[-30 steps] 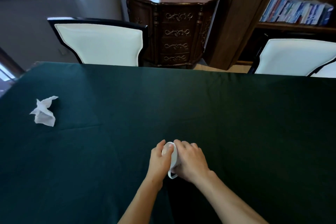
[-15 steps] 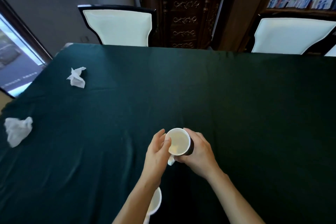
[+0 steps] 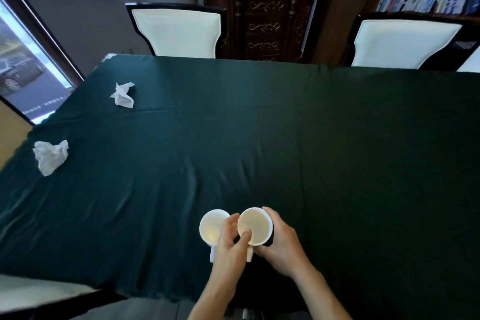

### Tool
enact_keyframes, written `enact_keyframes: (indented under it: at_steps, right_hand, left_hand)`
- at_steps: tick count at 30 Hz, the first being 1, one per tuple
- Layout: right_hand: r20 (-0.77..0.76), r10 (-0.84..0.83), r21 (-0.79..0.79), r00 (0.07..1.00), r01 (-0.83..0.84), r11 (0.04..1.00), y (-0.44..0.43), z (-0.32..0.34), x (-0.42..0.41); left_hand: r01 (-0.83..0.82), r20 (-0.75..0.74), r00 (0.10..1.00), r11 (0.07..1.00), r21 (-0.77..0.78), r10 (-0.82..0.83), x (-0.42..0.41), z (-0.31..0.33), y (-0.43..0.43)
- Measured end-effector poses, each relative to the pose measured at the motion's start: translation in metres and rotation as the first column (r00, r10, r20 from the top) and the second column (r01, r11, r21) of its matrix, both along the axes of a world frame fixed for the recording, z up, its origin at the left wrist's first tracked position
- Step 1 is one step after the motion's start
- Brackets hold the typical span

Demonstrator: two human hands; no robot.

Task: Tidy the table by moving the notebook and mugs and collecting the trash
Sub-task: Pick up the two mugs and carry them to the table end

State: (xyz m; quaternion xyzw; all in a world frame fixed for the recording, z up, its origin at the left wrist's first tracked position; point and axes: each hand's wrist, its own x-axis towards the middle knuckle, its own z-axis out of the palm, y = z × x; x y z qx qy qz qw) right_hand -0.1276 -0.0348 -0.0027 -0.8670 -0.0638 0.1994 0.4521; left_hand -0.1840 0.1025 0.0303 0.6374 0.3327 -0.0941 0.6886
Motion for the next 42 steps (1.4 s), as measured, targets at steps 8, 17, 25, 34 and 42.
enact_keyframes:
  at_steps: [8, 17, 25, 34, 42]
  right_hand:
    - [-0.076, 0.011, -0.066, 0.997, -0.016, 0.998, -0.009, -0.015, -0.004]
    - [-0.160, -0.038, -0.065, 0.986, 0.028, 0.997, -0.010, -0.017, -0.007]
    - [-0.146, -0.369, -0.009, 0.918, 0.372, 0.928, -0.011, -0.034, -0.047]
    - [-0.181, -0.553, 0.083, 0.813, 0.573, 0.815, 0.009, -0.025, -0.069]
    - [-0.305, -0.604, 0.041, 0.737, 0.643, 0.764, 0.042, -0.036, -0.078]
  left_hand:
    - [0.012, 0.013, 1.000, 0.994, -0.108, -0.011, -0.009, -0.009, -0.016]
    - [0.046, 0.091, 0.995, 0.998, -0.049, -0.041, -0.011, -0.013, -0.022]
    - [-0.120, 0.150, 0.984, 0.981, 0.155, 0.097, -0.049, -0.030, 0.002]
    - [-0.195, 0.061, 0.981, 0.962, 0.192, 0.186, -0.042, -0.053, 0.056]
    - [-0.081, -0.044, 0.995, 0.988, 0.129, 0.087, -0.046, -0.088, 0.062]
